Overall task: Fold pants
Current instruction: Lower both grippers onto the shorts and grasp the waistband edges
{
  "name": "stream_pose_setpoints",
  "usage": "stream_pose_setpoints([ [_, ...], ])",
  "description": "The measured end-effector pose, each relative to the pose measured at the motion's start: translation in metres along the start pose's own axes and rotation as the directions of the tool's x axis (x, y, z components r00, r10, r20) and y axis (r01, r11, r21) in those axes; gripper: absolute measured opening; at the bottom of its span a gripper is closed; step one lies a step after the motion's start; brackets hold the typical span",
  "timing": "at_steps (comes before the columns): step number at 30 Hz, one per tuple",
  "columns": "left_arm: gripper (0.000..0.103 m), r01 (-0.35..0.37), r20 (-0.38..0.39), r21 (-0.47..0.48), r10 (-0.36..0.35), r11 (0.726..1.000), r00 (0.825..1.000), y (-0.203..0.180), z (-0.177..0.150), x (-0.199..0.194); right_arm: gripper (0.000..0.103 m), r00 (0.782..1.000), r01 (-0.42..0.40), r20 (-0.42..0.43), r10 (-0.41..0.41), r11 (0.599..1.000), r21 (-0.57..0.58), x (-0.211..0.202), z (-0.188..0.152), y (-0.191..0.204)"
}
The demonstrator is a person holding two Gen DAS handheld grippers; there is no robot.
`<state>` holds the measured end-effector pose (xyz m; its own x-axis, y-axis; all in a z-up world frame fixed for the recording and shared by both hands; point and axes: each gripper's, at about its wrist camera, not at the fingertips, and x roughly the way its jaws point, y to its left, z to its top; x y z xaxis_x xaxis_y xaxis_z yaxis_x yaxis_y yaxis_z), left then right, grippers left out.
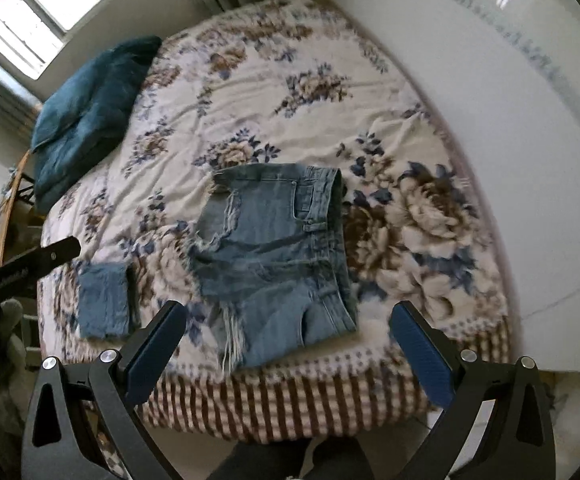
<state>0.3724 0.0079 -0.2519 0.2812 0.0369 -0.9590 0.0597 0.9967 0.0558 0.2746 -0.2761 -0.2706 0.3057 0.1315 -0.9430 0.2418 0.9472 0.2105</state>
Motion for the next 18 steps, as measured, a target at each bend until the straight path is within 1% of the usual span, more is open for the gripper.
stream_pose_setpoints([
  [1, 0.103, 0.002, -0.020, 0.001, -0.002, 1.000, 1.000, 0.002, 0.016, 0.025, 0.103, 1.000, 0.004, -0.008, -0.004, 1.000, 0.005, 0.021, 0.013, -0.001],
  [2, 0.103, 0.009, -0.032, -0.001, -0.009, 1.000, 0.999, 0.003, 0.028, 0.043, 0.103, 1.000, 0.004, -0.020, -0.004, 1.000, 0.014, 0.052, 0.030, -0.005],
  [3, 0.103, 0.015, -0.047, -0.004, -0.016, 1.000, 0.999, 0.004, 0.045, 0.071, 0.103, 1.000, -0.001, -0.027, 0.002, 1.000, 0.019, 0.075, 0.043, -0.009],
  [5, 0.103, 0.023, -0.075, -0.021, -0.025, 1.000, 0.997, 0.007, 0.068, 0.113, 0.103, 0.998, -0.017, -0.055, 0.020, 0.999, 0.045, 0.124, 0.071, -0.019],
  [6, 0.102, 0.030, -0.084, -0.023, -0.032, 0.999, 0.996, 0.008, 0.076, 0.128, 0.101, 0.997, -0.030, -0.065, 0.033, 0.998, 0.054, 0.149, 0.085, -0.025],
  [7, 0.098, 0.039, -0.101, -0.032, -0.042, 0.999, 0.994, 0.008, 0.088, 0.153, 0.099, 0.997, -0.034, -0.069, 0.038, 0.998, 0.059, 0.162, 0.092, -0.028],
  [8, 0.096, 0.043, -0.111, -0.038, -0.047, 0.998, 0.993, 0.008, 0.097, 0.171, 0.097, 0.996, -0.038, -0.079, 0.043, 0.997, 0.070, 0.196, 0.110, -0.038],
  [9, 0.095, 0.058, -0.126, -0.043, -0.063, 0.997, 0.990, 0.006, 0.108, 0.199, 0.093, 0.995, -0.039, -0.085, 0.045, 0.997, 0.072, 0.212, 0.119, -0.041],
  [10, 0.090, 0.073, -0.146, -0.047, -0.079, 0.996, 0.986, 0.005, 0.116, 0.219, 0.091, 0.995, -0.033, -0.096, 0.041, 0.996, 0.083, 0.237, 0.132, -0.049],
  [11, 0.087, 0.097, -0.168, -0.050, -0.104, 0.994, 0.980, 0.002, 0.123, 0.239, 0.086, 0.992, -0.030, -0.122, 0.043, 0.994, 0.106, 0.270, 0.148, -0.060],
  [12, 0.082, 0.124, -0.193, -0.054, -0.132, 0.991, 0.972, -0.001, 0.129, 0.260, 0.078, 0.987, -0.039, -0.149, 0.060, 0.990, 0.136, 0.299, 0.159, -0.071],
  [13, 0.080, 0.152, -0.225, -0.071, -0.164, 0.986, 0.960, -0.004, 0.135, 0.283, 0.075, 0.982, -0.047, -0.174, 0.077, 0.984, 0.169, 0.323, 0.166, -0.082],
  [14, 0.080, 0.191, -0.258, -0.094, -0.209, 0.977, 0.943, -0.008, 0.139, 0.305, 0.073, 0.974, -0.047, -0.209, 0.089, 0.979, 0.199, 0.346, 0.172, -0.092],
  [15, 0.080, 0.212, -0.278, -0.115, -0.236, 0.970, 0.931, -0.012, 0.142, 0.318, 0.065, 0.966, -0.050, -0.236, 0.104, 0.973, 0.225, 0.364, 0.175, -0.101],
  [16, 0.080, 0.242, -0.304, -0.154, -0.279, 0.958, 0.911, -0.015, 0.145, 0.337, 0.062, 0.956, -0.067, -0.257, 0.138, 0.961, 0.268, 0.385, 0.180, -0.112],
  [17, 0.080, 0.271, -0.317, -0.184, -0.318, 0.945, 0.893, -0.017, 0.147, 0.348, 0.051, 0.944, -0.082, -0.278, 0.177, 0.944, 0.319, 0.406, 0.182, -0.123],
  [18, 0.080, 0.305, -0.324, -0.224, -0.366, 0.926, 0.873, -0.022, 0.150, 0.361, 0.026, 0.937, -0.109, -0.276, 0.215, 0.929, 0.352, 0.417, 0.183, -0.129],
])
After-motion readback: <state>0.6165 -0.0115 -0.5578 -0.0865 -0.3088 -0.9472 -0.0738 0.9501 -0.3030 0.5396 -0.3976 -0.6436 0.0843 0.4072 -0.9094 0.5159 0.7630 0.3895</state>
